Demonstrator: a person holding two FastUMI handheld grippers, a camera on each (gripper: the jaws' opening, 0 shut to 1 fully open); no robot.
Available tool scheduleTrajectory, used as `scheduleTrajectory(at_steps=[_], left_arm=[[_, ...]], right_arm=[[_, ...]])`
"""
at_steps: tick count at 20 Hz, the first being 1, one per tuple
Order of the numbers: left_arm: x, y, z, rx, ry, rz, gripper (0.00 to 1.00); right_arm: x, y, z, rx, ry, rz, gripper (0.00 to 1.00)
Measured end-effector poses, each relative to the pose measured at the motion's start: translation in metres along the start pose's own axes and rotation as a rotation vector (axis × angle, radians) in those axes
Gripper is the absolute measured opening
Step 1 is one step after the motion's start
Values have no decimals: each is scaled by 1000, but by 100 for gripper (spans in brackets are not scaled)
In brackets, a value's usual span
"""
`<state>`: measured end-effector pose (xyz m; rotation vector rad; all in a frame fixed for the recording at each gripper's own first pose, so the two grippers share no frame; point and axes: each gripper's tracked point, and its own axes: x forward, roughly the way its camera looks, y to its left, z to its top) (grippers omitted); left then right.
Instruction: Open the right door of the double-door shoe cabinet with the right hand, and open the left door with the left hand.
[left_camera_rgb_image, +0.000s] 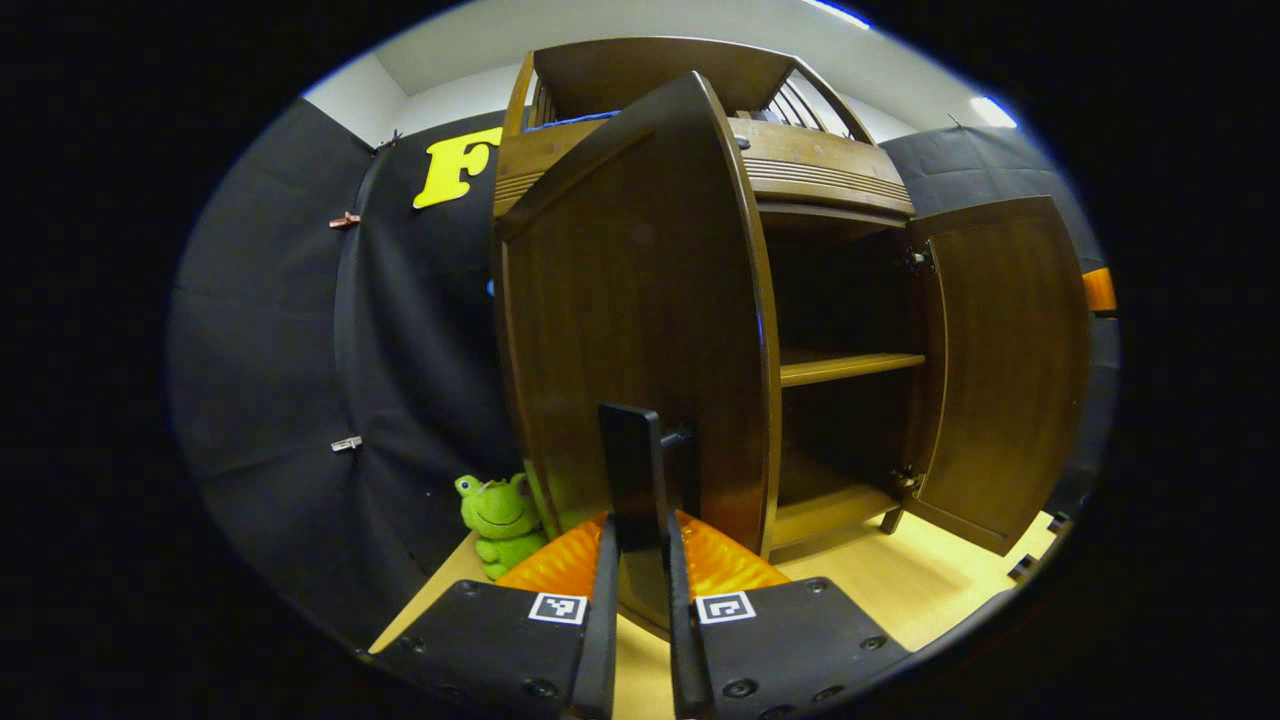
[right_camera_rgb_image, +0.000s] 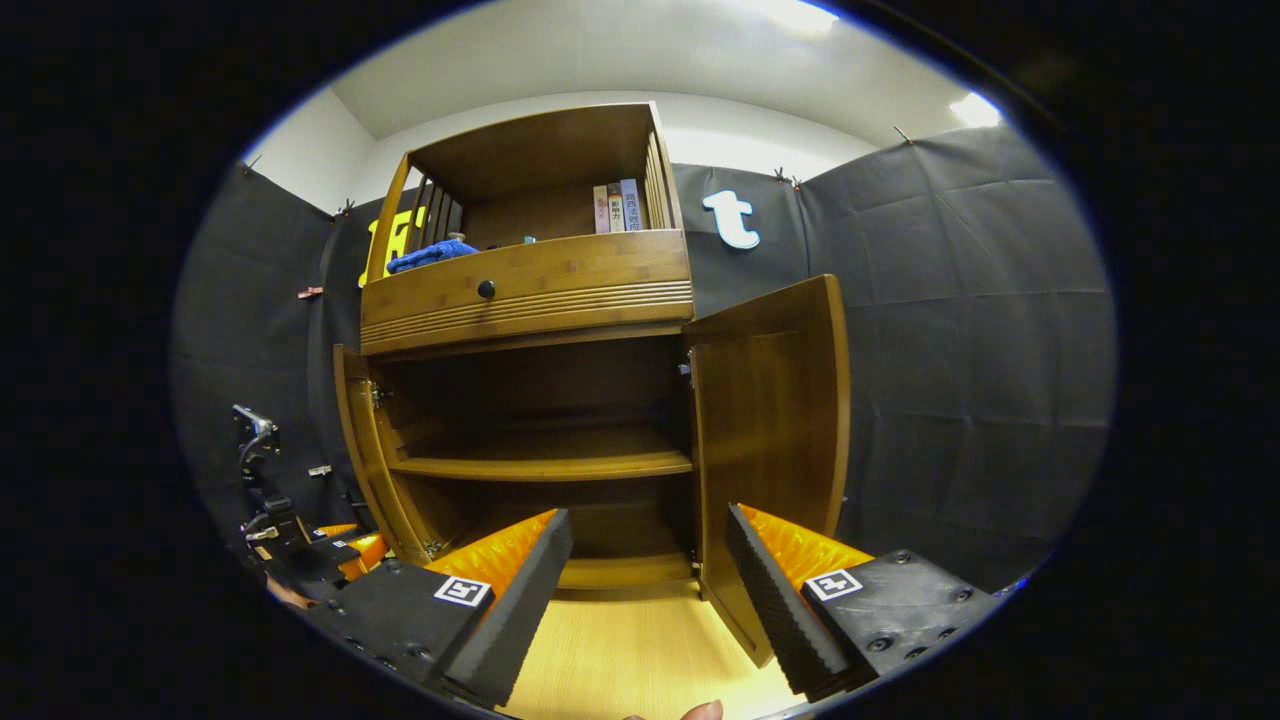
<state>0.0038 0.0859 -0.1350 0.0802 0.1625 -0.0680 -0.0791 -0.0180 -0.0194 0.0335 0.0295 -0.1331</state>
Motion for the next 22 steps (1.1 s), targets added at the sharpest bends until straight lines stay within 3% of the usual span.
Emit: scheduleTrajectory(at_steps=[15, 16, 19, 22], left_arm=[[-44, 108, -12, -23, -35, 122, 18], [-47, 117, -12, -37, -34, 130, 12], [-55, 141, -16, -70, -33, 145, 9], [-62, 142, -16, -48, -31, 139, 15]], right_arm=[[7, 47, -9, 26, 6, 80, 98], [7, 48, -10, 25, 7, 84, 98], [7, 52, -11, 18, 8, 93, 98], [8, 52, -11, 10, 8, 95, 98]])
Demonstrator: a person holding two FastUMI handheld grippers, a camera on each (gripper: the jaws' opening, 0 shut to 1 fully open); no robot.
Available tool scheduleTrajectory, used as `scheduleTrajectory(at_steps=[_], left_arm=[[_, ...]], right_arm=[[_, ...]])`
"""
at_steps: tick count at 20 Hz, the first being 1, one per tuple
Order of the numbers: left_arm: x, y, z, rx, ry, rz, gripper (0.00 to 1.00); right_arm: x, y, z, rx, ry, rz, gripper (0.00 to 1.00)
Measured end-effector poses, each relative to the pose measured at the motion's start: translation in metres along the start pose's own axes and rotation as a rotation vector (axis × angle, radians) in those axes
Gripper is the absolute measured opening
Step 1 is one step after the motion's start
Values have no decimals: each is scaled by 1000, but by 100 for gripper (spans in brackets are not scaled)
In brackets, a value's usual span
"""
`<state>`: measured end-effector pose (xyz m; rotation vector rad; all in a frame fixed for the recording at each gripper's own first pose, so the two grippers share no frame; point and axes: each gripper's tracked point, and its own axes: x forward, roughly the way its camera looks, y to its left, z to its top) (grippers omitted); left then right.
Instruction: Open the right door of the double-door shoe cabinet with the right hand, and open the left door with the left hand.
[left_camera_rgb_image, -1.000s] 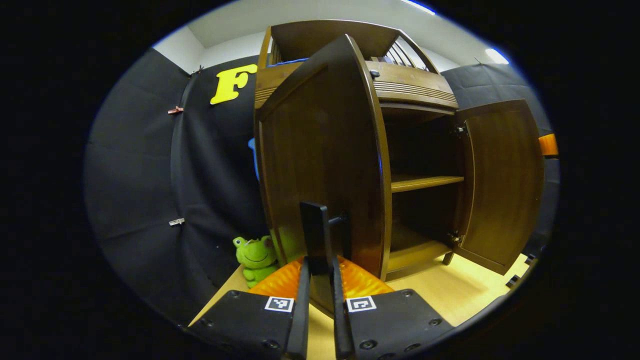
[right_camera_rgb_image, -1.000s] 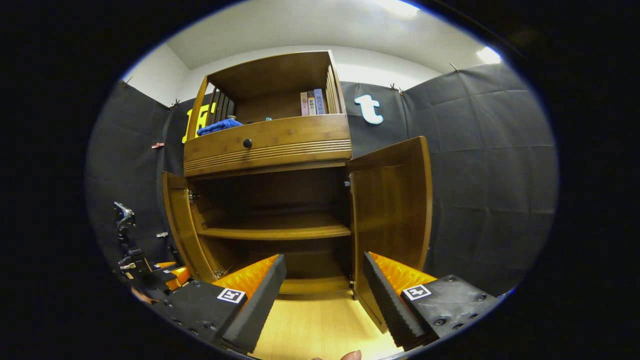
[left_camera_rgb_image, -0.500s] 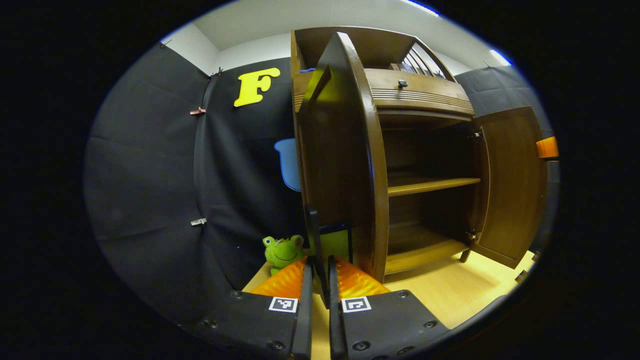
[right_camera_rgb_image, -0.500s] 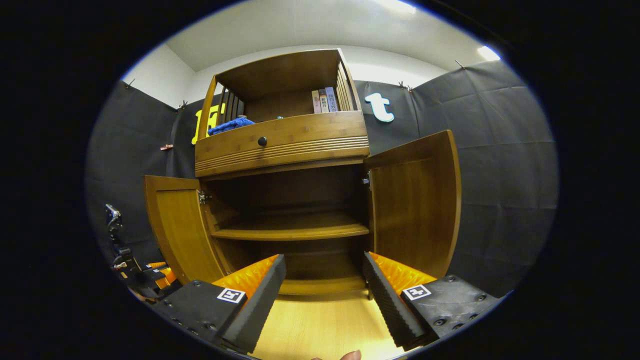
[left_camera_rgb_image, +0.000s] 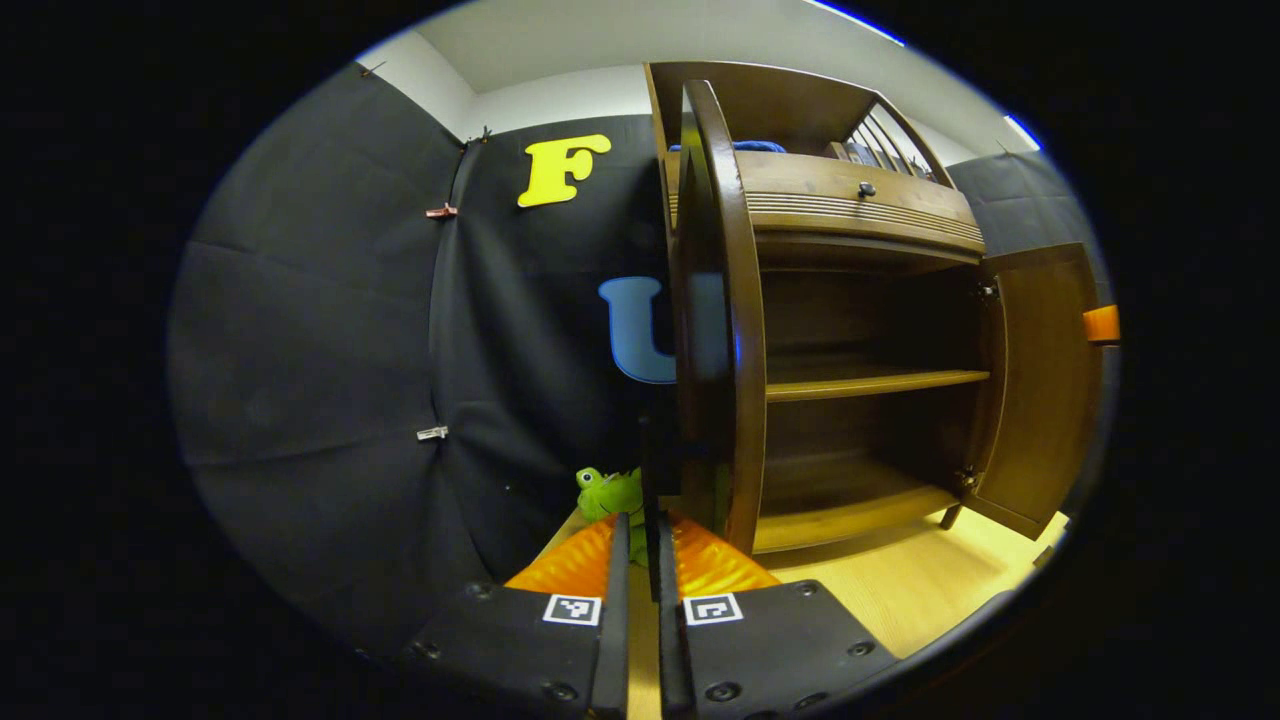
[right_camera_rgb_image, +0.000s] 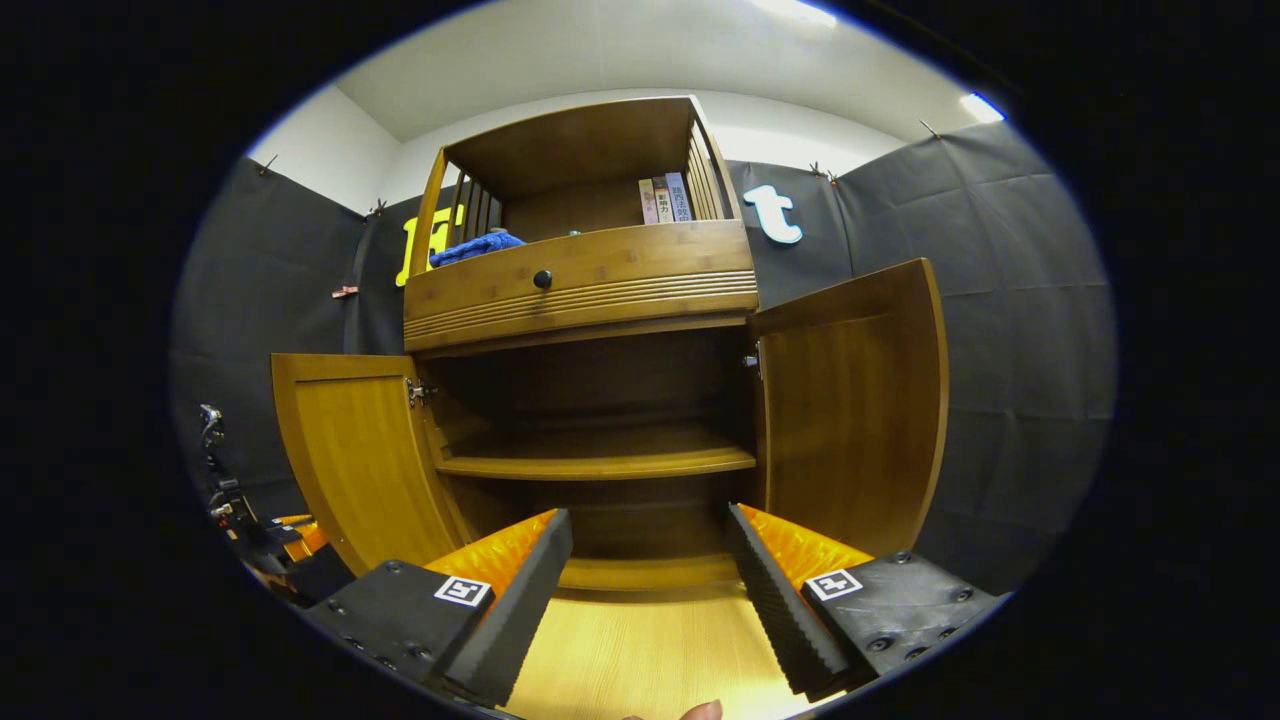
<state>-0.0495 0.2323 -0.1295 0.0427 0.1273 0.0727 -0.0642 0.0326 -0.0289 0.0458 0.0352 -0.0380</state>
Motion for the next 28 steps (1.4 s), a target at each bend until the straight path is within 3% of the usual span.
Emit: scheduleTrajectory(at_steps=[6, 11, 13, 19, 28], left_arm=[[-11, 1, -10, 24, 23, 35, 17], [-37, 20, 1, 7, 6, 150, 81], [-55, 18, 12, -4, -20, 192, 98], [-81, -30, 34, 25, -21, 182, 98], [-75, -172, 79, 27, -69, 14, 100]], right_arm=[[-2, -2, -6, -11, 22, 13, 98], [-3, -14, -7, 0, 28, 30, 98], [-2, -20, -3, 13, 25, 41, 98], [4, -34, 4, 29, 13, 78, 98], [14, -70, 8, 36, -3, 70, 98]])
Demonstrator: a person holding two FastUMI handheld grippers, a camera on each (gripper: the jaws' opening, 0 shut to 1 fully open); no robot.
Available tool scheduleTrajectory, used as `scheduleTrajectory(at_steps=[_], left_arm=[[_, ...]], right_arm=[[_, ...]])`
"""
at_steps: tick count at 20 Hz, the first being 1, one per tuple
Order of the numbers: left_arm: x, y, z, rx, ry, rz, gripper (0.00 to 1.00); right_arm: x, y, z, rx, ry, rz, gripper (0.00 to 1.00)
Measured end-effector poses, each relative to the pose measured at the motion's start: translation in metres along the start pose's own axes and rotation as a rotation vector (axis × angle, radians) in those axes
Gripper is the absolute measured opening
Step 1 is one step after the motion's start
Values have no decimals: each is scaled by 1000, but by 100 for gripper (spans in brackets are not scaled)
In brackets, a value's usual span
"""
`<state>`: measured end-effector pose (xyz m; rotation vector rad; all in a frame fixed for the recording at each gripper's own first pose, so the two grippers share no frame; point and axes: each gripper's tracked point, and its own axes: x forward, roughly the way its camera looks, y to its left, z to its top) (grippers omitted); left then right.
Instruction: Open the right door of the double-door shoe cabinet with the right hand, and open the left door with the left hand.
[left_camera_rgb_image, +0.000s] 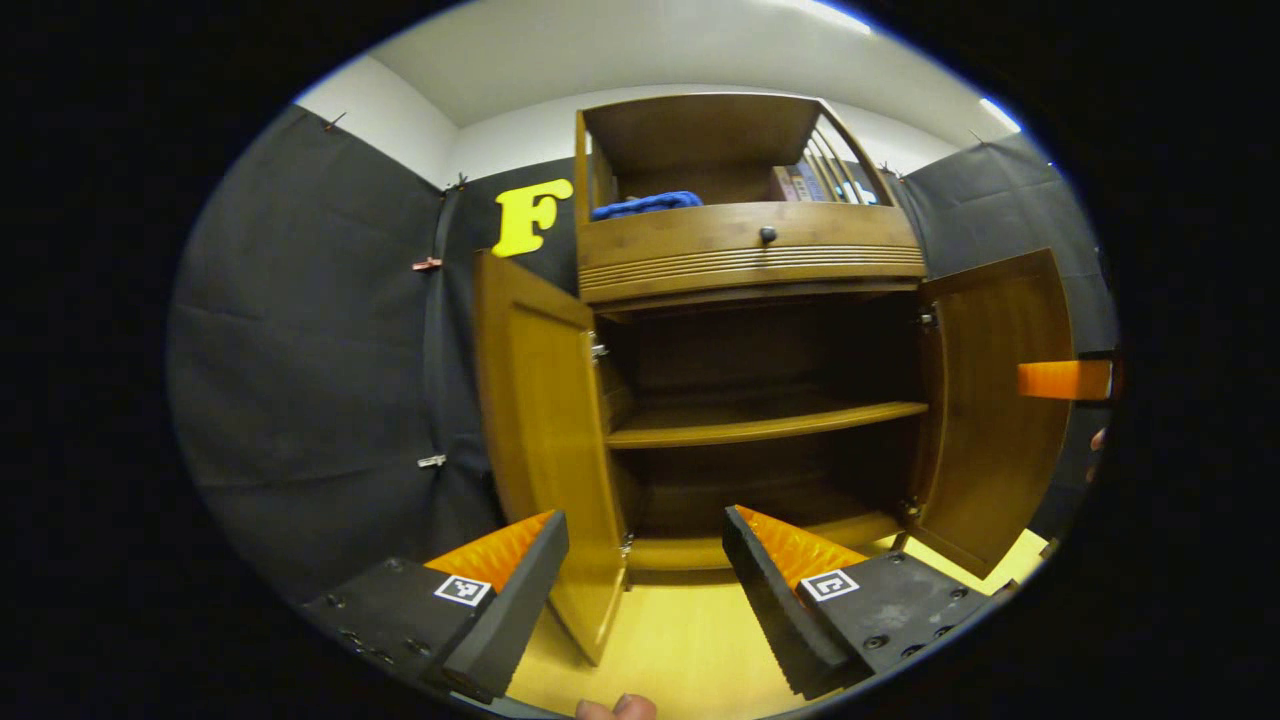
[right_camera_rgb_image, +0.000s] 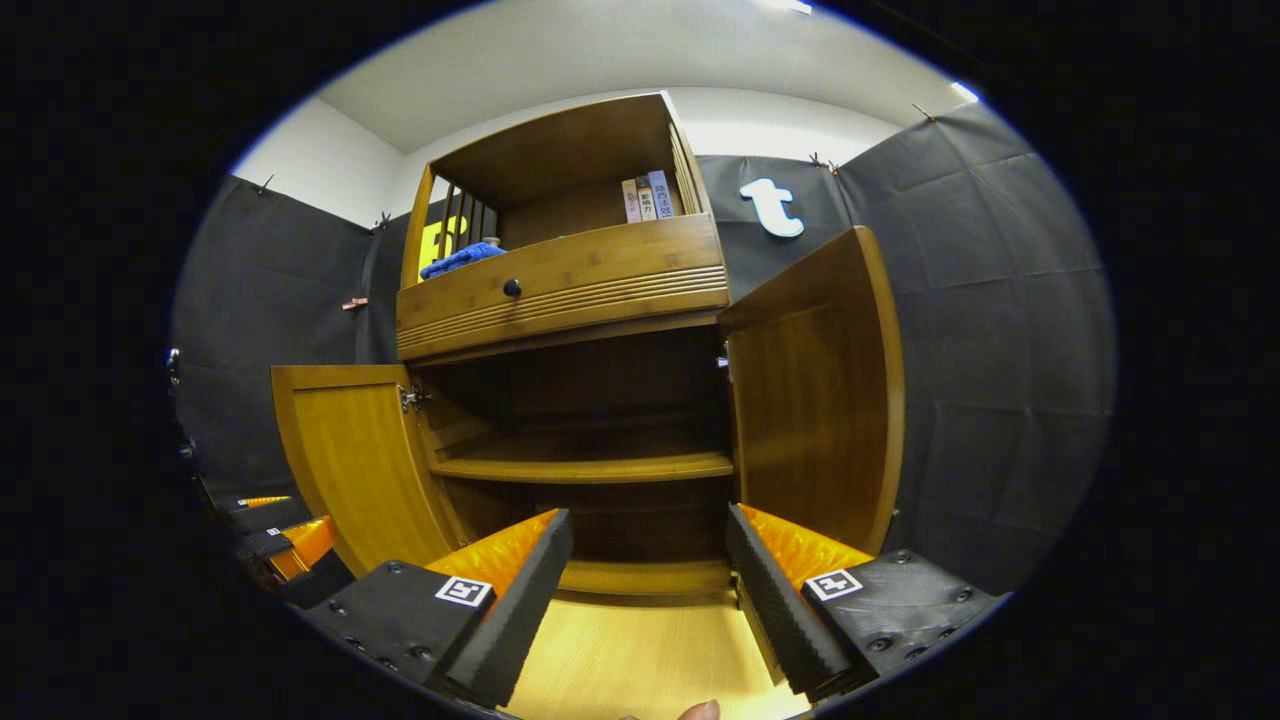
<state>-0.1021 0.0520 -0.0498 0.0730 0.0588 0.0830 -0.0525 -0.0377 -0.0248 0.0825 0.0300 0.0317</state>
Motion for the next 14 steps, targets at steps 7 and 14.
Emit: scheduleTrajectory(at_steps=[7, 14], left_arm=[[26, -77, 41, -35, -63, -63, 97], [51, -125, 56, -8, -80, -79, 100]], right_arm=[[4, -19, 3, -11, -8, -6, 100], [7, -29, 1, -9, -6, 3, 98]])
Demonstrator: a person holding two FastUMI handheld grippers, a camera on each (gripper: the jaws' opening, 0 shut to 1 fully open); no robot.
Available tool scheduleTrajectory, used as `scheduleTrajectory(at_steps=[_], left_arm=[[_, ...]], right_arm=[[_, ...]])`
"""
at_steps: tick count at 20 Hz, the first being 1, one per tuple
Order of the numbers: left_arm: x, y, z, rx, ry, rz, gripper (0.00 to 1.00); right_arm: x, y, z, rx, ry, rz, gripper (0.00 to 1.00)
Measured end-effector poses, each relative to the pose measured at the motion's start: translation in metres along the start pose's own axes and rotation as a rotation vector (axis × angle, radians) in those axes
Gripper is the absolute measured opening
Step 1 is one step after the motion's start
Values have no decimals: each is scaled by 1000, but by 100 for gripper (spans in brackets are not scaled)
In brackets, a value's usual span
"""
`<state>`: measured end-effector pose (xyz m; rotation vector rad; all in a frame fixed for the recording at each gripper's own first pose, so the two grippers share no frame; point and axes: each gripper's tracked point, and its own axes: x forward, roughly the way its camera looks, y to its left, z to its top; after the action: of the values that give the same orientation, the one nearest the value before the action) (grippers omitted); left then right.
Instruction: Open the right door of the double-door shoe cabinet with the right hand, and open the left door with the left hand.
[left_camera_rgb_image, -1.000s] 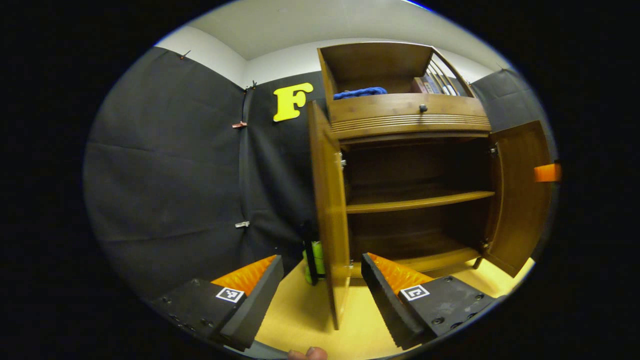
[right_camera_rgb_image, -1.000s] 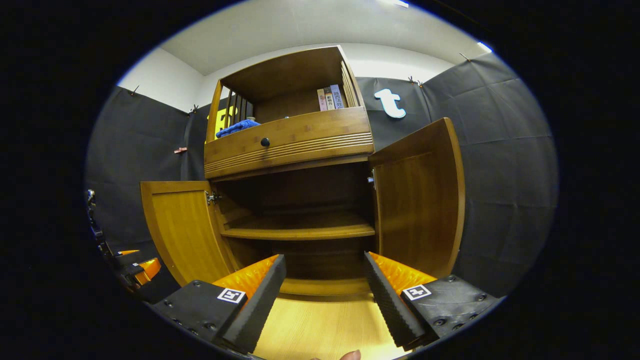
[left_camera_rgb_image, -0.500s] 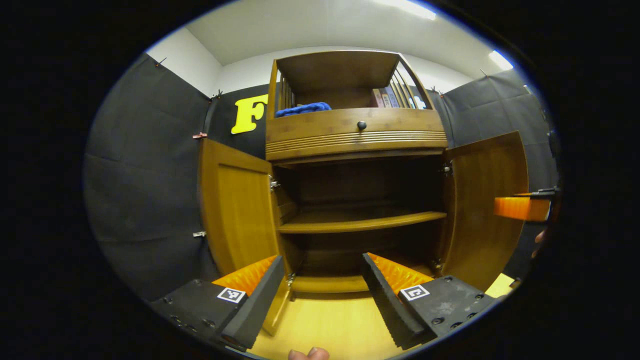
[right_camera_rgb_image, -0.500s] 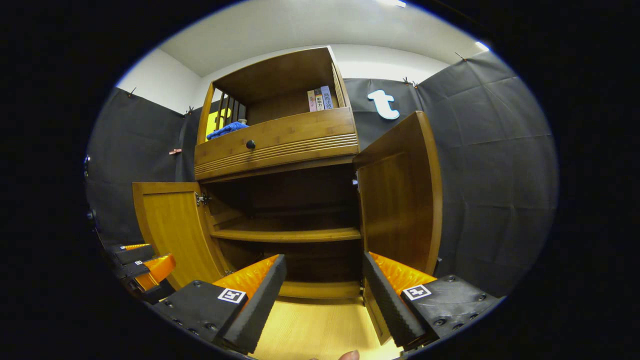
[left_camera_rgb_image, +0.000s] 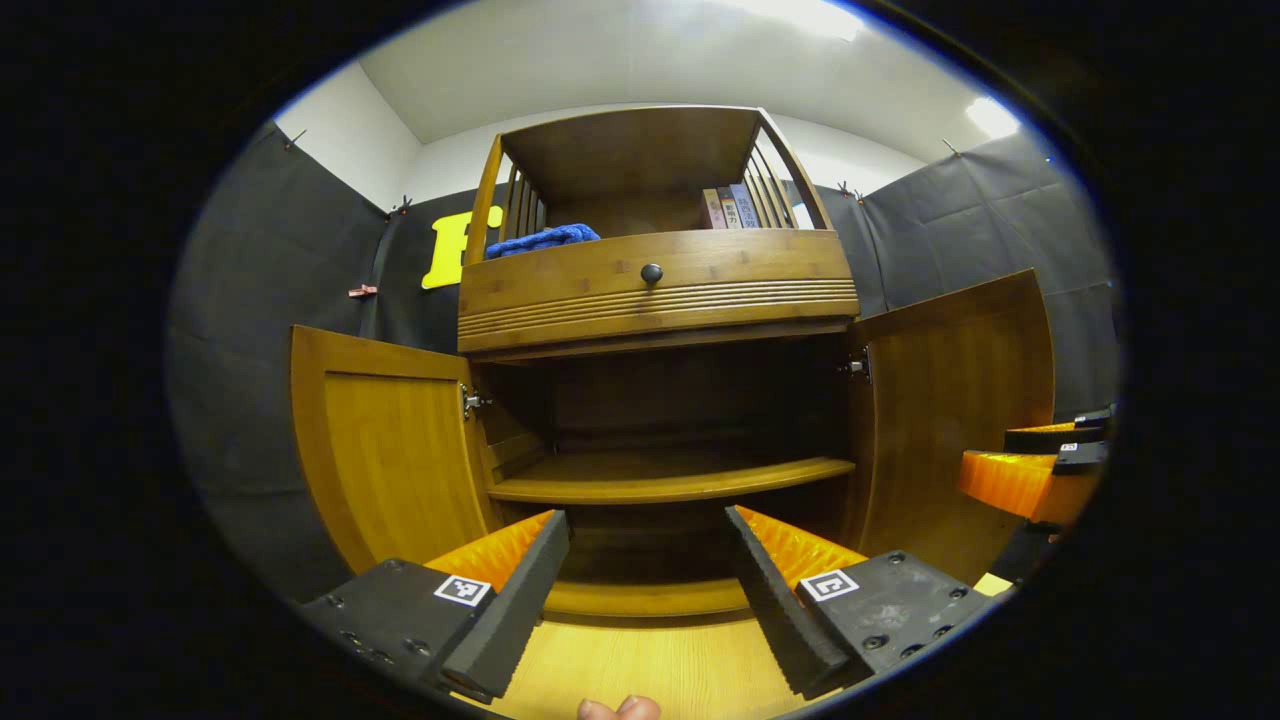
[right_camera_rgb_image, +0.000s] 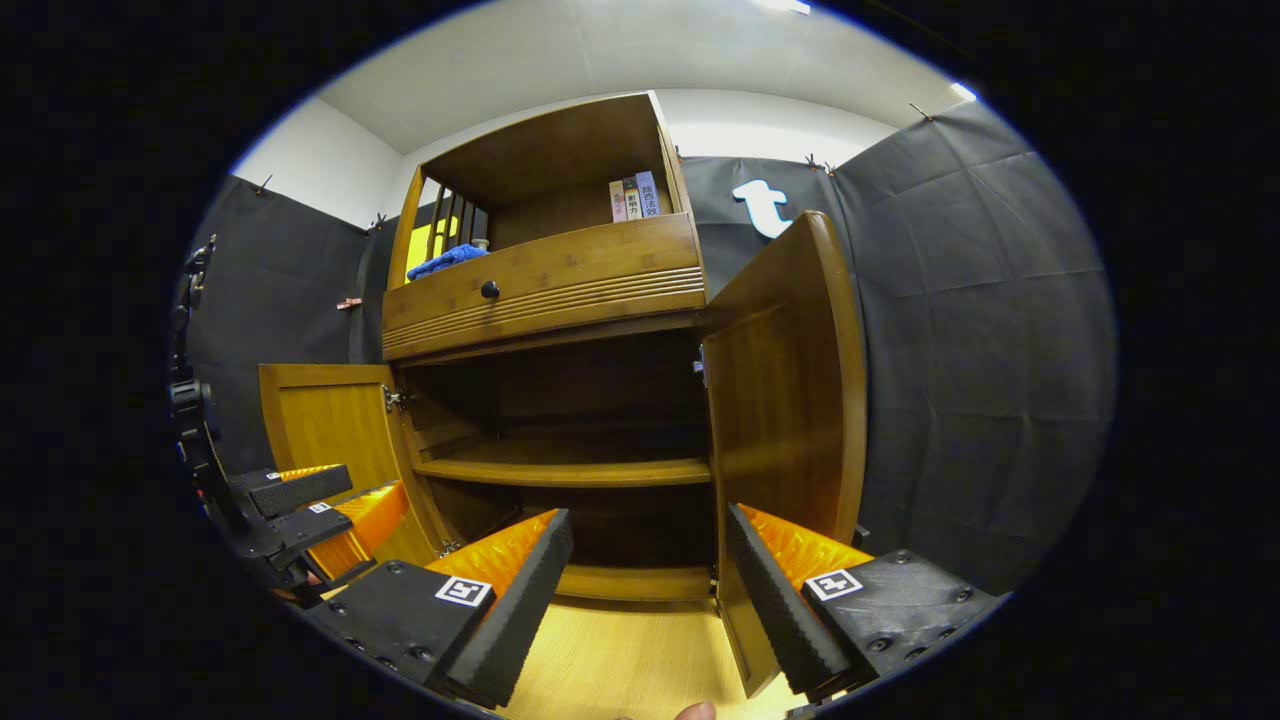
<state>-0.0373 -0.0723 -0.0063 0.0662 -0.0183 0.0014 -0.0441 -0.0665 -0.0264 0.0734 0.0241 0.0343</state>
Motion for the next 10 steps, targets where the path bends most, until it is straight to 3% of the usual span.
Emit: scheduleTrajectory(at_steps=[1, 10], left_arm=[[2, -5, -2, 2, 1, -5, 97], [12, -23, 3, 22, -3, -13, 100]], right_arm=[[-1, -1, 0, -3, -2, -1, 98], [3, -5, -3, -5, -2, 17, 100]])
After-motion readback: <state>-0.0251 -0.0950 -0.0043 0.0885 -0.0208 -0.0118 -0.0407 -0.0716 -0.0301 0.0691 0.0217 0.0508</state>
